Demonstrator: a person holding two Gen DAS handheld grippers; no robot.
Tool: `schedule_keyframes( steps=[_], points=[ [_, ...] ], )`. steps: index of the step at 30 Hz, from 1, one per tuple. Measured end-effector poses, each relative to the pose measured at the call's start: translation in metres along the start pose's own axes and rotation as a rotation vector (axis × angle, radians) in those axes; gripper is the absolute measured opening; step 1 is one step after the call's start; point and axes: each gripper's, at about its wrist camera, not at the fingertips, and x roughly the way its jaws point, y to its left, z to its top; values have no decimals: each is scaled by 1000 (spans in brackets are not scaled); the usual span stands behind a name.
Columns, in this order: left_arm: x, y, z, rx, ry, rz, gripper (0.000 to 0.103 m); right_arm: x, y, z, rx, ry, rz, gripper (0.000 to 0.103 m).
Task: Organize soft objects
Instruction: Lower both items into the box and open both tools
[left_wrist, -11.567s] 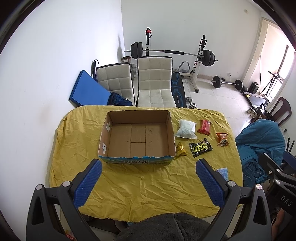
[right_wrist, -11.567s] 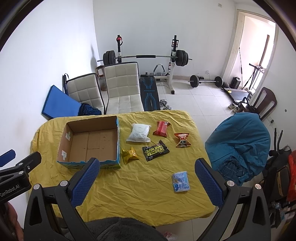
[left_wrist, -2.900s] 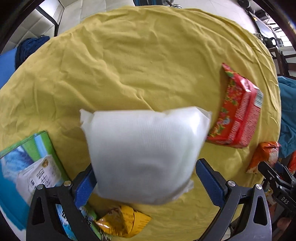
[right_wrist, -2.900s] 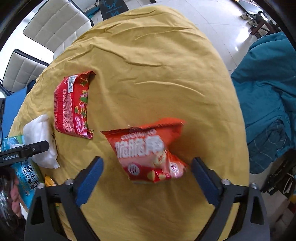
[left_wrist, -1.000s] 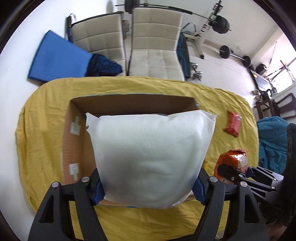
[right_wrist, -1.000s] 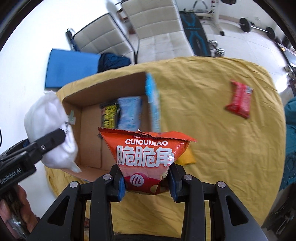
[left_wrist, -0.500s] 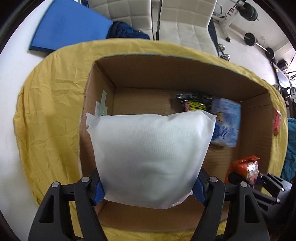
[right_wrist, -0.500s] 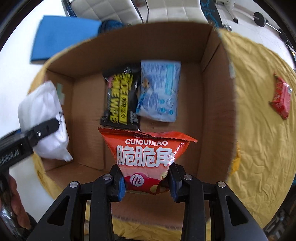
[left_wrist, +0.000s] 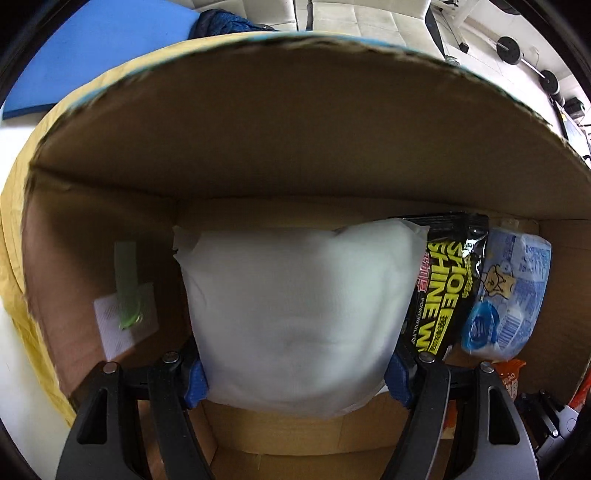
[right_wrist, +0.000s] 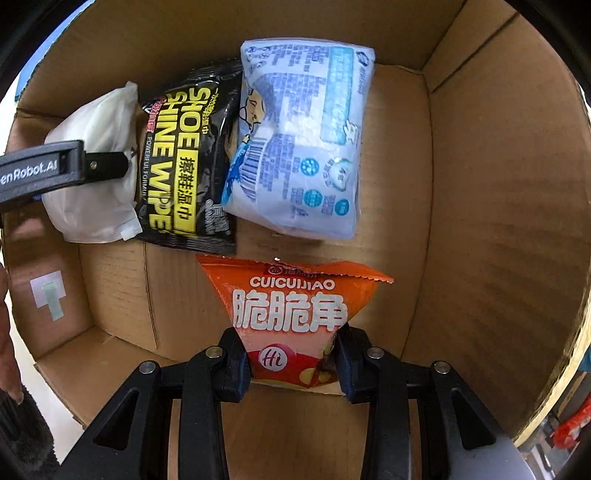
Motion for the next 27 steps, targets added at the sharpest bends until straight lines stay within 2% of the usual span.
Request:
schedule_keyframes(
  steps=[11,14,17,19,21,27],
  points=[
    [0,0,8,9,23,-23,77,6,3,8,-4,35,4,41],
    [4,7,8,3,48,-31,77,14,16,-6,5,39,4,42],
    [1,9,5,2,57,-24,77,15,11,-8,14,49,8,49],
    [-1,10,2,4,57,-17,77,14,4,-12,19,49,14,60],
    [-3,15,-7,4,58,-27,77,12,4,-15,22,45,21,64],
    [-29,19,-22,-9,34,-43,77,-8,8,-26,20,8,21,69]
  ],
)
